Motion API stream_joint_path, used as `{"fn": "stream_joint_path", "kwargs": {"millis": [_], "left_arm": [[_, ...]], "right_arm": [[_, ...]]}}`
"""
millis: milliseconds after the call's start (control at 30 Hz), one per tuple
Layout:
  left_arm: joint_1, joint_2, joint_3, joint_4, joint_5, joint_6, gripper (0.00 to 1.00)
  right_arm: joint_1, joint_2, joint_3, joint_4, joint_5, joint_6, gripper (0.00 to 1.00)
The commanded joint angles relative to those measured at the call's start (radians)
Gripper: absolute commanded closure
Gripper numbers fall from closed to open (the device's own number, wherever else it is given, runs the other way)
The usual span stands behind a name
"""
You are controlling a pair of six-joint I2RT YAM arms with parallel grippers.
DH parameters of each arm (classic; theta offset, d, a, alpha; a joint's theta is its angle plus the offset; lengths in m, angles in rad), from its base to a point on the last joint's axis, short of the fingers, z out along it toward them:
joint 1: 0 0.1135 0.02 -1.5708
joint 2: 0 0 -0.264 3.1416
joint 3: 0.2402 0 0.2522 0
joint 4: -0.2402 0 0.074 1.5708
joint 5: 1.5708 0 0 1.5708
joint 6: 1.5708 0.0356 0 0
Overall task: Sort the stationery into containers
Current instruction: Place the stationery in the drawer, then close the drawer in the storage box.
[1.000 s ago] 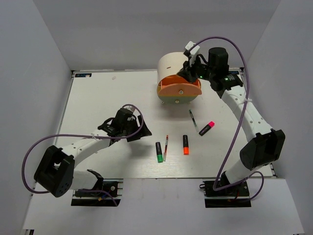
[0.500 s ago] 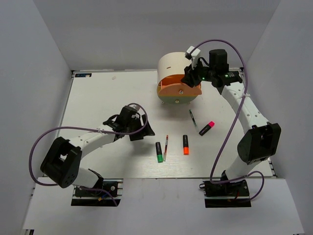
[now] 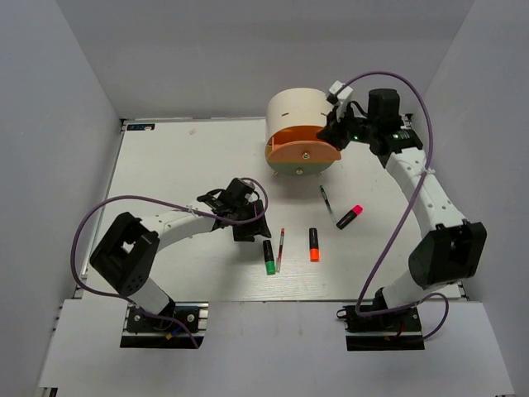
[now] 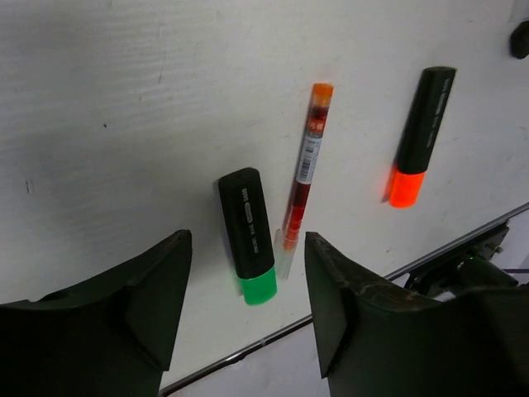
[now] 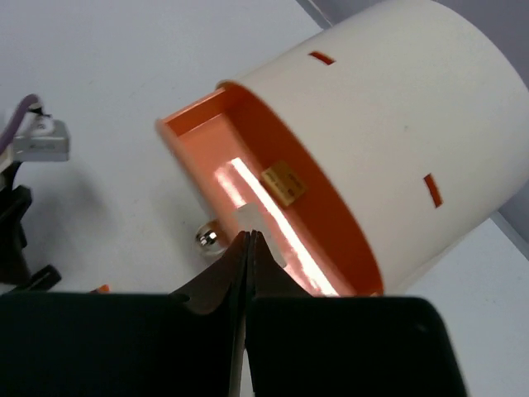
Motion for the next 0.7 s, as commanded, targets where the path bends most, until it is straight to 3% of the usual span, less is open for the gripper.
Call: {"fn": "stream_joint_path", "kwargs": {"millis": [0, 100, 167, 200, 267, 533, 667], "left_arm": [[-0.024, 0.000, 0.042, -0.052, -0.029, -0.013, 0.35], [-0.046, 0.031, 0.066, -0.065, -0.039, -0.023, 0.39], [-0.056, 0.054, 0.083, -0.079, -0.049, -0.023, 0.39], [-0.067, 0.069, 0.097, -0.096, -0.049, -0.032, 0.39], [-0.076, 0.069, 0.097, -0.105, -0.061, -0.032, 0.39], [-0.086, 0.078, 0.106, -0.115, -0.082, -0.042, 0.30], [-0.086, 0.078, 0.116, -0.124, -0.092, -0.051, 0.28]], "right_arm": [[-0.021, -0.144, -0.139, 0.092, -0.233, -0.058, 1.00], [-0.024, -0.202, -0.226, 0.031, -0.391, -0.207, 1.00], [-0.024, -0.202, -0.247, -0.115, -0.424, -0.291, 1.00], [-0.021, -0.181, -0.247, -0.140, -0.426, -0.389, 1.00], [-0.021, -0.152, -0.241, -0.170, -0.395, -0.408, 1.00], [-0.004, -0.029, -0.237, 0.117, -0.031, -0.185, 1.00], [0.002, 0.023, -0.200, 0.194, 0.065, -0.139, 1.00]]}}
